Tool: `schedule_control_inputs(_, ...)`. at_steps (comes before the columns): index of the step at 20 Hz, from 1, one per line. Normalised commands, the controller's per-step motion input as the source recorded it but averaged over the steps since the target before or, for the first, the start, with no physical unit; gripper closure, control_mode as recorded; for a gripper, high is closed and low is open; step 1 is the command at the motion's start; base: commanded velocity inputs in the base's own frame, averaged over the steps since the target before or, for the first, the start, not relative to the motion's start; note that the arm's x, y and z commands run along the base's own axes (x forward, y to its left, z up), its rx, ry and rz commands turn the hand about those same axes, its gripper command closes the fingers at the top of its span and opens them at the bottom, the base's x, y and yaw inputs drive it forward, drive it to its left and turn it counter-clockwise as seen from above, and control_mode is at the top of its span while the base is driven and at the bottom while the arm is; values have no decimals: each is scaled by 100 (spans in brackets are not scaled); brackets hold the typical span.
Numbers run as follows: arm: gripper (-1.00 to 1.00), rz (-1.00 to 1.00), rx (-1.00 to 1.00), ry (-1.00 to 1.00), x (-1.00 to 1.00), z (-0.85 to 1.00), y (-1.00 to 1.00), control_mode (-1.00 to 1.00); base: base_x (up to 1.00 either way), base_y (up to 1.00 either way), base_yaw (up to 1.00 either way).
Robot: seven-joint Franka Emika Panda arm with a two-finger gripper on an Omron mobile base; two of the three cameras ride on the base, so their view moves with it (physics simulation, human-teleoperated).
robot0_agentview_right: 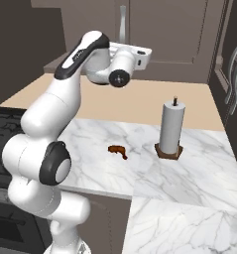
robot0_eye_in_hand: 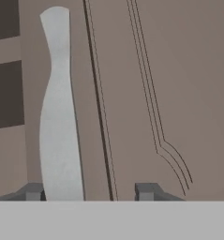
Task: Retrieve the tupperware from the cabinet, then place the raw meat into the tupperware to avoid contamination.
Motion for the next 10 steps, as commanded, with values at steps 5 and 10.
schedule_control_inputs(5, 100, 0, 0, 0, 2, 0, 0, -100, 0, 0, 0)
schedule_control_inputs(10, 100, 0, 0, 0, 0, 8, -1, -100, 0, 0, 0)
